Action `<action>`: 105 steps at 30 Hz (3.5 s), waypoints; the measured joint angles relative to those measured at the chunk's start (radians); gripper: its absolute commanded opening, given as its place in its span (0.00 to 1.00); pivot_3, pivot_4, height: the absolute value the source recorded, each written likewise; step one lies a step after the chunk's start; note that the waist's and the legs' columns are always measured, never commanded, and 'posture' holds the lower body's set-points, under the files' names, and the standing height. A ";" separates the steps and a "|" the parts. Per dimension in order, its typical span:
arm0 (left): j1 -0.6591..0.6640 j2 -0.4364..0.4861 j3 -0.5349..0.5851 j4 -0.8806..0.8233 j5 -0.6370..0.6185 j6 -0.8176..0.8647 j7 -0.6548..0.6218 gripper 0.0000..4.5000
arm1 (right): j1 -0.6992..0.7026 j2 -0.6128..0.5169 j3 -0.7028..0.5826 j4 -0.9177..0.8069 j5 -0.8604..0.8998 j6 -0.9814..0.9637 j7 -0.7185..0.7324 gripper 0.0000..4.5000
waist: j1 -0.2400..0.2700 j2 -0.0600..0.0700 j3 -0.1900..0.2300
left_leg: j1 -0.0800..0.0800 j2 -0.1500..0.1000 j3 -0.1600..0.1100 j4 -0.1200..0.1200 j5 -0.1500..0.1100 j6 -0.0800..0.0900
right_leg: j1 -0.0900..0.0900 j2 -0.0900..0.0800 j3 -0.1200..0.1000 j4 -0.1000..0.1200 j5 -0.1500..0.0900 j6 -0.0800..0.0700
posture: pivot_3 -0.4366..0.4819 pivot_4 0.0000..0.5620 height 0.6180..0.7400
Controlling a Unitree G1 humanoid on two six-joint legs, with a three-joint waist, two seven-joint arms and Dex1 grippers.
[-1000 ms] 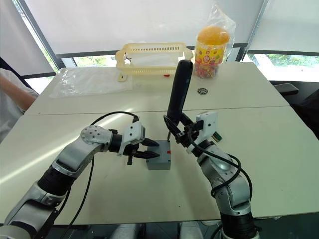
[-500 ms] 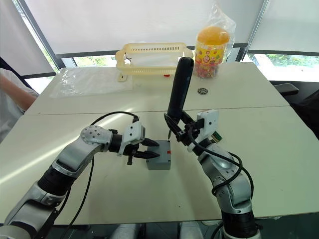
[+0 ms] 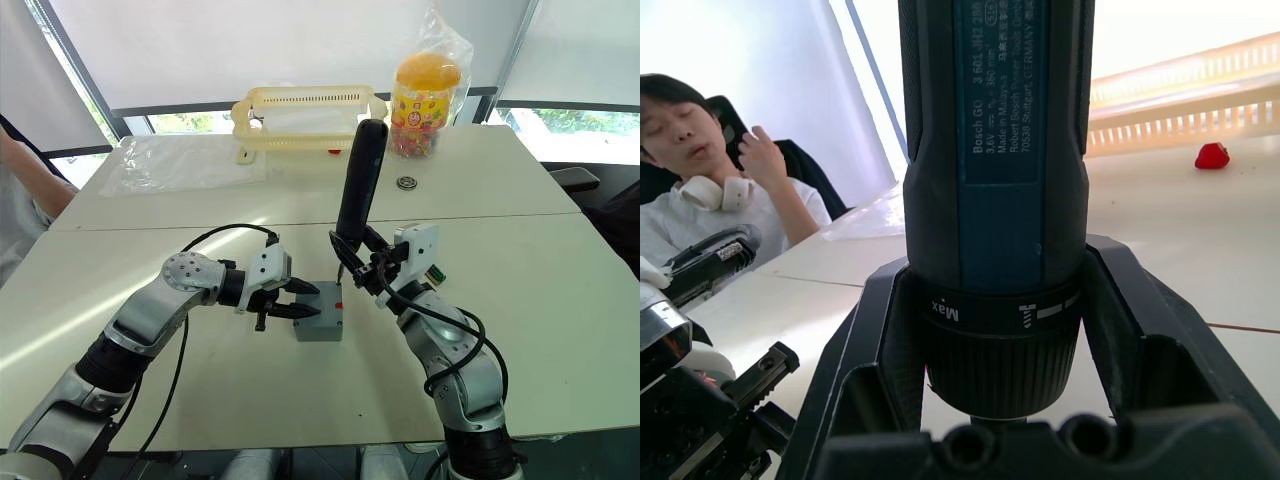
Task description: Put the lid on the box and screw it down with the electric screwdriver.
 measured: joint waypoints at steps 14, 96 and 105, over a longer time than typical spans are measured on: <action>0.000 0.000 0.000 0.000 0.001 0.002 0.001 0.39 | 0.010 -0.023 0.042 0.015 -0.048 -0.058 0.046 0.40 | 0.000 -0.001 -0.001 | 0.001 0.000 0.000 0.000 0.000 0.000 | 0.001 0.000 0.000 0.000 0.000 0.000 | 0.48 0.27 1.00; 0.026 0.030 -0.017 -0.018 0.009 0.017 0.001 0.39 | 0.038 -0.038 0.112 0.270 -0.196 -0.458 0.159 0.40 | 0.005 -0.016 -0.026 | 0.018 0.002 -0.002 -0.006 0.000 0.000 | 0.020 0.000 -0.002 -0.009 -0.007 -0.010 | 0.48 0.27 1.00; 0.026 0.030 -0.027 -0.016 0.019 0.001 0.001 0.39 | 0.049 -0.035 0.112 0.270 -0.195 -0.458 0.157 0.40 | 0.005 -0.015 -0.031 | 0.018 0.003 -0.002 -0.007 -0.001 0.000 | 0.022 0.000 -0.003 -0.013 -0.007 -0.010 | 0.48 0.27 1.00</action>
